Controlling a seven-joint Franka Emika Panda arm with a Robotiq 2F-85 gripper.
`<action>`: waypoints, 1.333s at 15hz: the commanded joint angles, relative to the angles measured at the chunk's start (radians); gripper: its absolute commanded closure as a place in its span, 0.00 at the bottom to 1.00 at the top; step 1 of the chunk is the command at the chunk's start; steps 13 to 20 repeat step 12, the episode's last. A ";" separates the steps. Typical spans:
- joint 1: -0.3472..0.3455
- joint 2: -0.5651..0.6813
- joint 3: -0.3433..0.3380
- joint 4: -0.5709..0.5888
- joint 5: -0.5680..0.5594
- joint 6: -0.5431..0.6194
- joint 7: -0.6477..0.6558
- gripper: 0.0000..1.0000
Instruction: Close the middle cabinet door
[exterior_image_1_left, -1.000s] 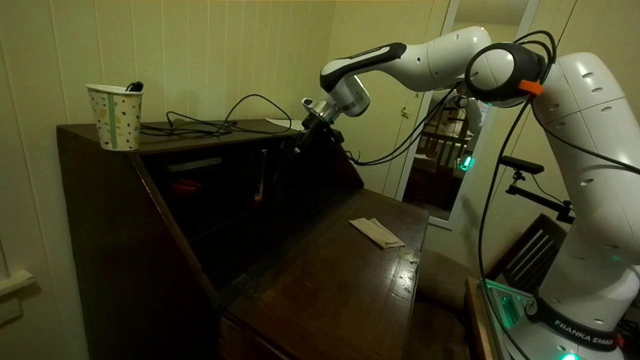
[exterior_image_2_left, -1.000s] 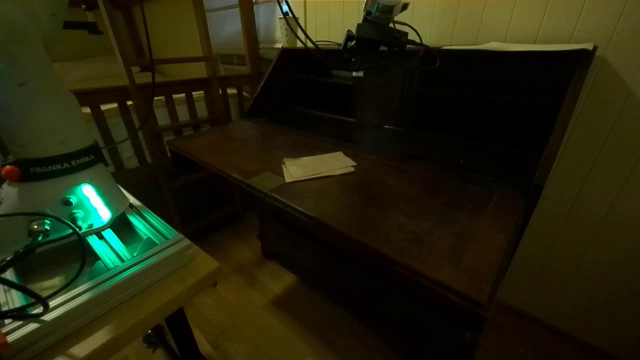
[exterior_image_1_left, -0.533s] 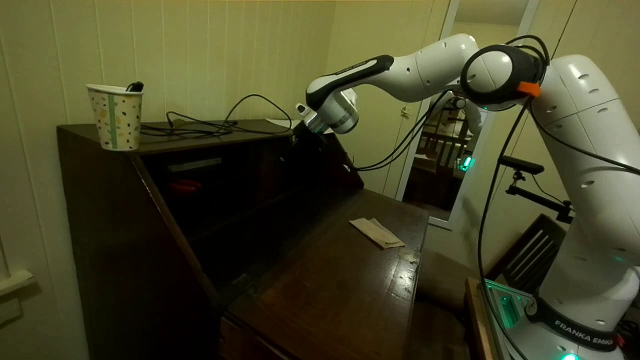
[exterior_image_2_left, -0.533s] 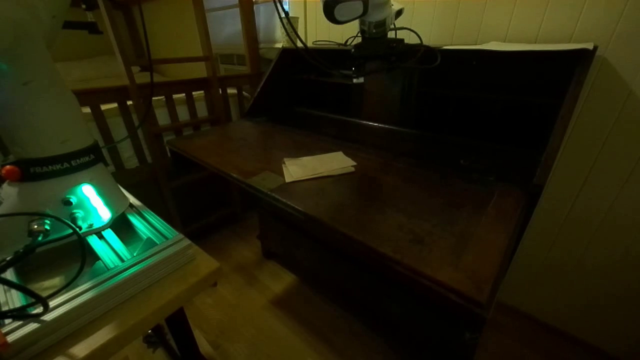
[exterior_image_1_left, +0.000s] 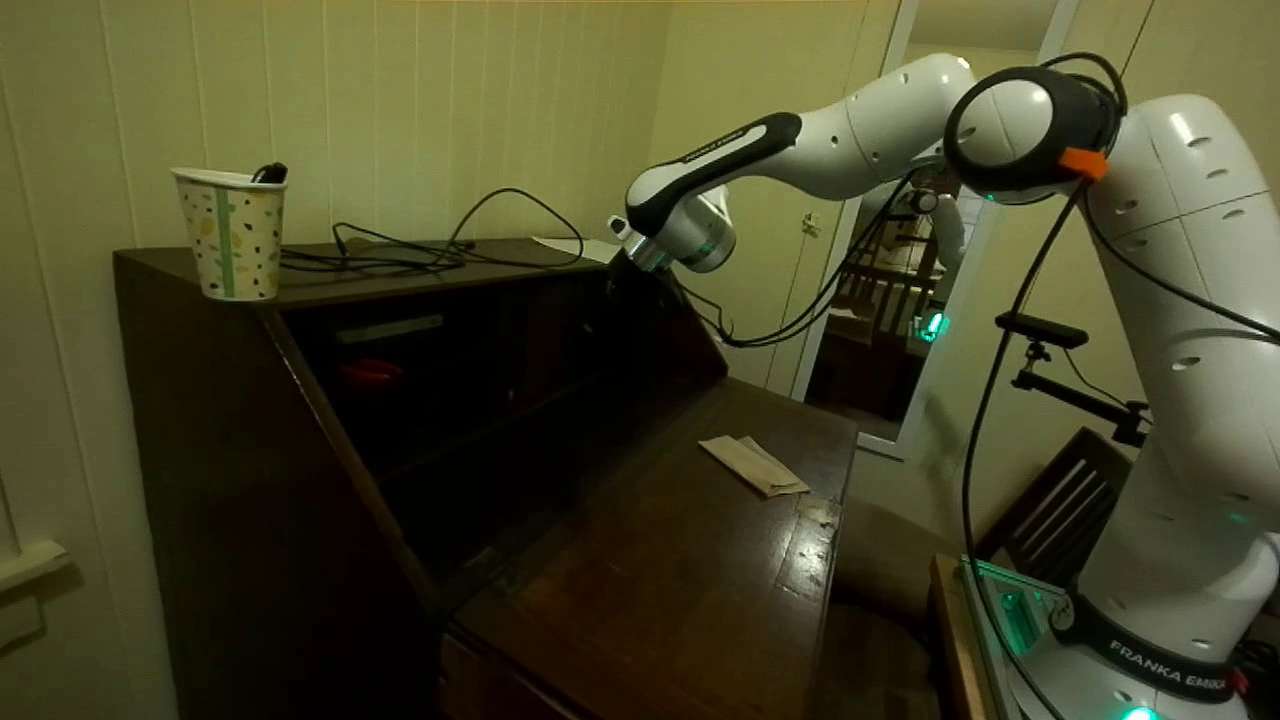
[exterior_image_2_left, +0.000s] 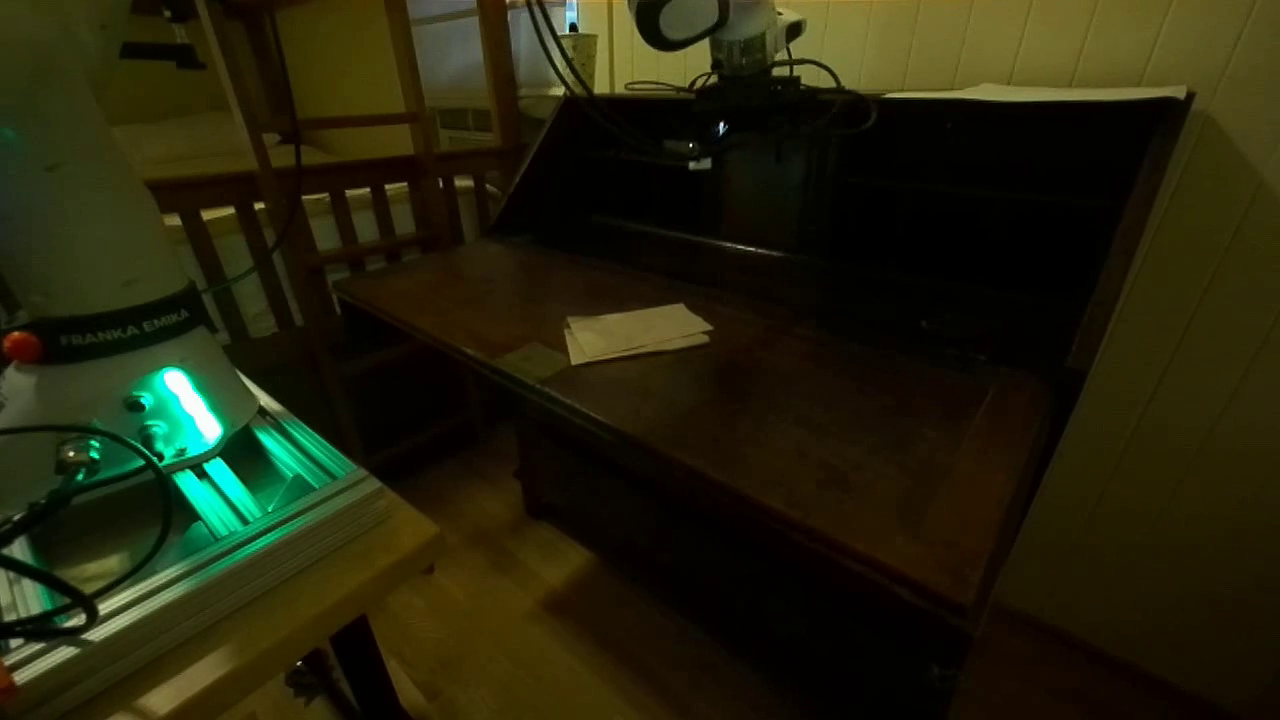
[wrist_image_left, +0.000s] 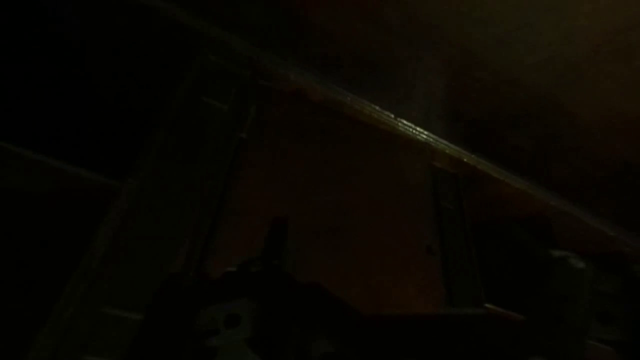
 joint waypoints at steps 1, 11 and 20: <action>0.003 -0.228 -0.077 -0.228 -0.142 -0.054 0.130 0.00; 0.005 -0.437 -0.161 -0.370 -0.138 -0.144 0.094 0.00; 0.007 -0.444 -0.162 -0.379 -0.138 -0.144 0.094 0.00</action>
